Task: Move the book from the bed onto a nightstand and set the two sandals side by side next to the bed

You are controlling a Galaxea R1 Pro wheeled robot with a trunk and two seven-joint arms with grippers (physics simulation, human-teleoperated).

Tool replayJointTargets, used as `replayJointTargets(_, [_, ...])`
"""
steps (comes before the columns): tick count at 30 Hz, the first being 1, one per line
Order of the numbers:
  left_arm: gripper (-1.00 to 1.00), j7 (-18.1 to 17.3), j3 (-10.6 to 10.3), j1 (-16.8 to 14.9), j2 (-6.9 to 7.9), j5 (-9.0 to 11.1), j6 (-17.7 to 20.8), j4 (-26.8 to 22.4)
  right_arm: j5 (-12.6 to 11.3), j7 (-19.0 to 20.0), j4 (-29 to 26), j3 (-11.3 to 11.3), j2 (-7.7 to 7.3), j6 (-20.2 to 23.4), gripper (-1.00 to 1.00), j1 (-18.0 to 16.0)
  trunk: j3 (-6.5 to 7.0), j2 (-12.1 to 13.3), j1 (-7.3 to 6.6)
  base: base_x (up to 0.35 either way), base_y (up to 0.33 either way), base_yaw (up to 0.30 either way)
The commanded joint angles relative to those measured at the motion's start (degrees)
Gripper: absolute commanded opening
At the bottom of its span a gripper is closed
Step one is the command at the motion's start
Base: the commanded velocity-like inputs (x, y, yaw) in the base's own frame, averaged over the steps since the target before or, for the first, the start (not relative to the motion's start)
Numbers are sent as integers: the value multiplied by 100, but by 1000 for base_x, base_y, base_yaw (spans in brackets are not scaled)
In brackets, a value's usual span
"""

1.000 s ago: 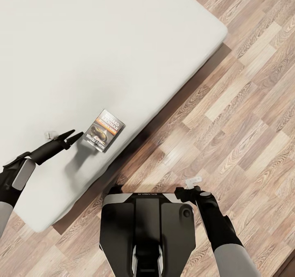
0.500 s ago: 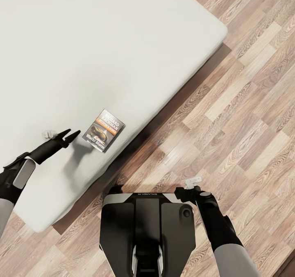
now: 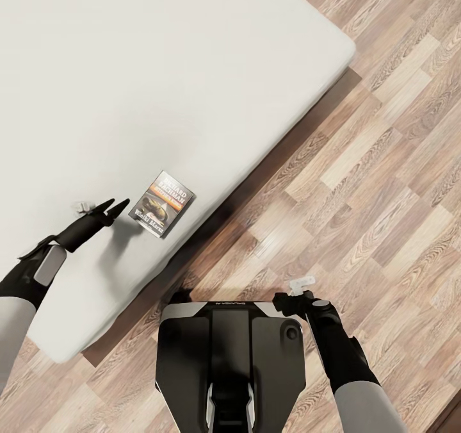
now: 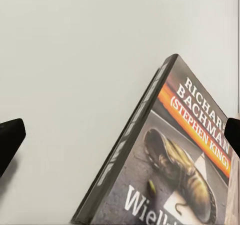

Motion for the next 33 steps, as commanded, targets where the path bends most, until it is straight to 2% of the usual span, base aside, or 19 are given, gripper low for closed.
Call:
replayJointTargets(1, [100, -20, -4, -4, 1, 26, 2, 7, 60, 55, -10, -22, 8, 14, 100, -1, -5, -9, 4, 0, 0, 0])
replayJointTargets(16, [100, -100, -38, -108, -371, -9, -31, 62, 60, 55, -10, -22, 8, 14, 100, -1, -5, -9, 4, 0, 0, 0])
replayJointTargets(23, [100, -111, -42, -115, -440, -23, -31, 62, 60, 56, -10, -22, 8, 8, 100, -1, -5, -9, 4, 0, 0, 0])
replayJointTargets(33, [100, -118, -48, -110, -455, -34, -38, 84, 60, 56, -10, -22, 8, 7, 100, -1, -12, -9, 4, 0, 0, 0])
